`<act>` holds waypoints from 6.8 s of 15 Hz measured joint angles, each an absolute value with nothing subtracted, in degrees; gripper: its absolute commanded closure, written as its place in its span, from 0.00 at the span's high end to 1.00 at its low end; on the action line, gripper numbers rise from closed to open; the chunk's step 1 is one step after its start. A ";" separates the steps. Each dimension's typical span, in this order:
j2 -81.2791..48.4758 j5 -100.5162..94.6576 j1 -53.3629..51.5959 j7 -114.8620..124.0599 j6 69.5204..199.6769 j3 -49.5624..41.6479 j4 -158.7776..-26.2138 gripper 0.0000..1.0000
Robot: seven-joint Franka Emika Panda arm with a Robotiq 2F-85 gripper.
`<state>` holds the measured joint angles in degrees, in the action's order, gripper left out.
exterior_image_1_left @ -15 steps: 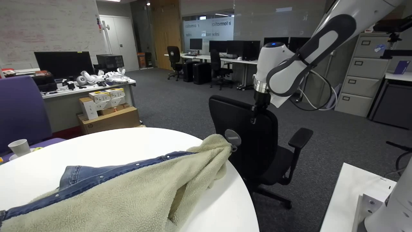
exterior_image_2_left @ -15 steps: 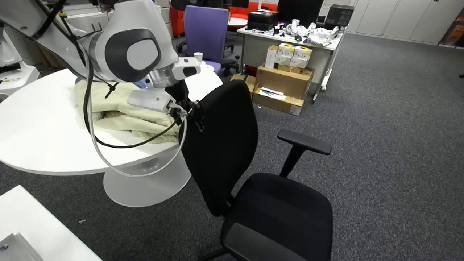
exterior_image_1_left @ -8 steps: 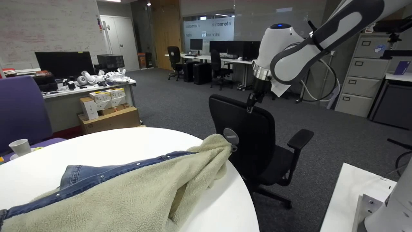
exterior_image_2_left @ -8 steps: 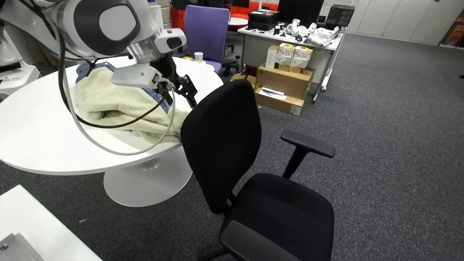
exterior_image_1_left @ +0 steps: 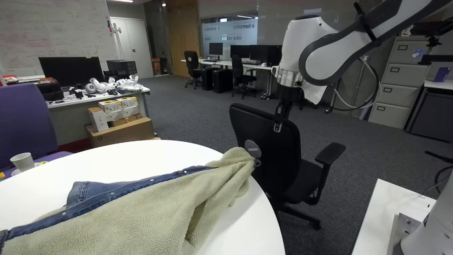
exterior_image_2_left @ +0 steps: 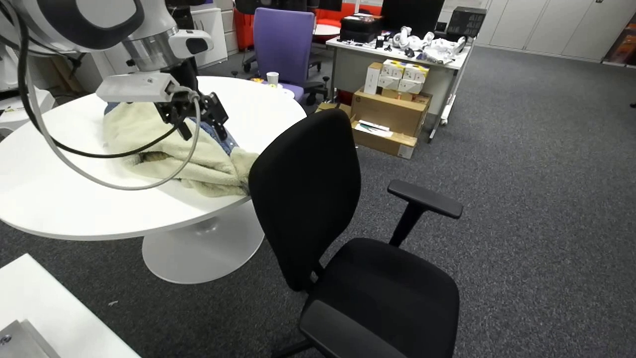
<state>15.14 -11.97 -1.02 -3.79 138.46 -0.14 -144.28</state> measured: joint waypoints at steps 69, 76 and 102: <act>-26.37 -114.58 -1.62 77.17 127.17 6.60 -130.22 0.99; -26.36 -115.33 -1.69 77.83 126.13 6.73 -129.74 0.49; -10.28 -72.98 -1.41 62.44 139.69 10.33 -127.44 0.01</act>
